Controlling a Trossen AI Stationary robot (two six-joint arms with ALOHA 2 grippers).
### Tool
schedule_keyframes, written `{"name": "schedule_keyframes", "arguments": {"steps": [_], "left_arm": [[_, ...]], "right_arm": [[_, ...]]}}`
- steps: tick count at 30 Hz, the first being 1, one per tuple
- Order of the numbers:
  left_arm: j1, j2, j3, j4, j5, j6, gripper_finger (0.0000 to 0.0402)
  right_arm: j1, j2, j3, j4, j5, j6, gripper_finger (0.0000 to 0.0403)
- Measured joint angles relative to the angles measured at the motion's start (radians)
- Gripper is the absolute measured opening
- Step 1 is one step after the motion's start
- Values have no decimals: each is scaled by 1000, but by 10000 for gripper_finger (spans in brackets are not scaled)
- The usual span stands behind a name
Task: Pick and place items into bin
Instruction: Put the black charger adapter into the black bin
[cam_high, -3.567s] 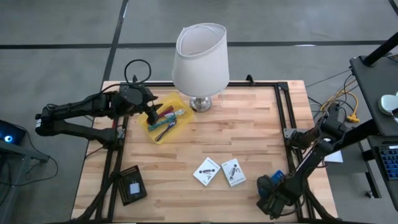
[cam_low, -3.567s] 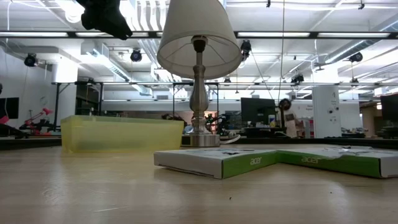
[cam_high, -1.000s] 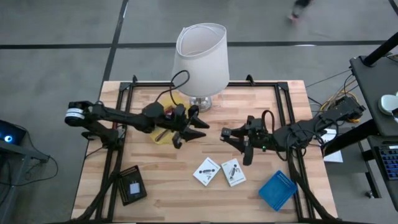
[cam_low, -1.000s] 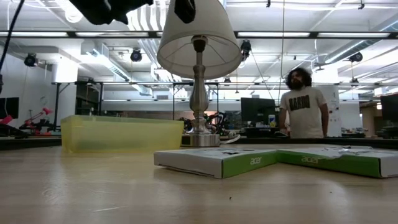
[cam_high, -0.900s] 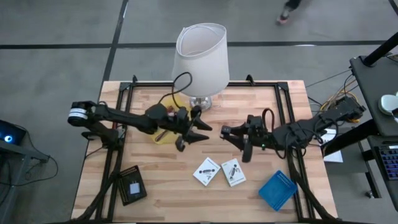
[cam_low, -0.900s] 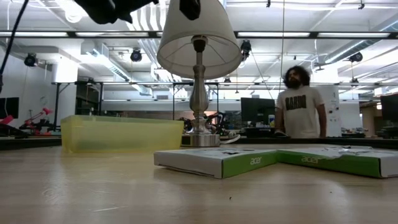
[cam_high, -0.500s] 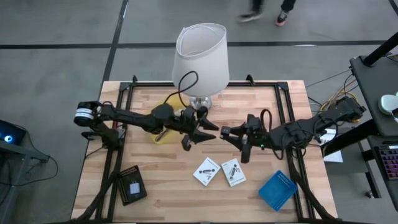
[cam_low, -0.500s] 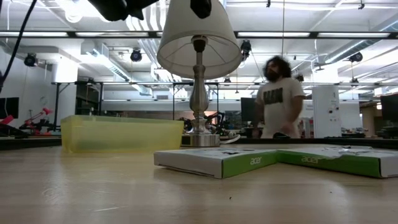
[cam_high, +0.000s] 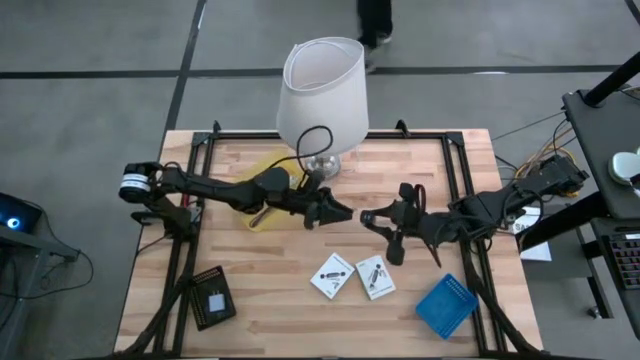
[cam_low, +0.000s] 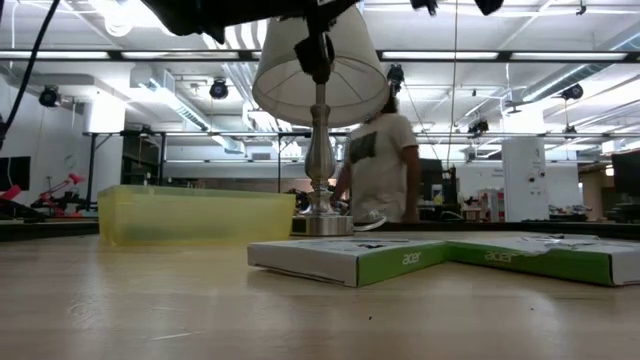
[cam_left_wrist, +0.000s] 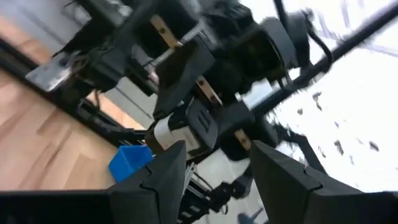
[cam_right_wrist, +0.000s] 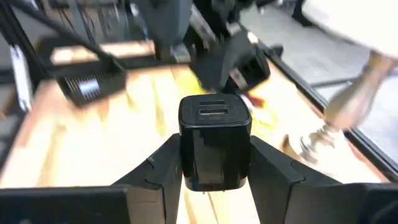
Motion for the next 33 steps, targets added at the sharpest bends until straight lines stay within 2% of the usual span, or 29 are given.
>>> {"name": "schedule_keyframes", "arguments": {"steps": [3,8,10,20,33], "left_arm": [[0,0,2,-52,-78,-62,164],[-5,1,43,-322,-201,-71,164],[-7,1,61,-371,-228,-72,164],[-14,12,146,-397,-347,-89,164],[-15,65,184,-395,-408,-89,164]], "right_arm": [[0,0,1,-66,0,20,130],[-3,0,1,-132,1,20,130],[-5,0,1,-158,1,19,130],[-47,0,1,-242,11,-72,130],[-160,0,-2,-237,11,-285,130]]}}
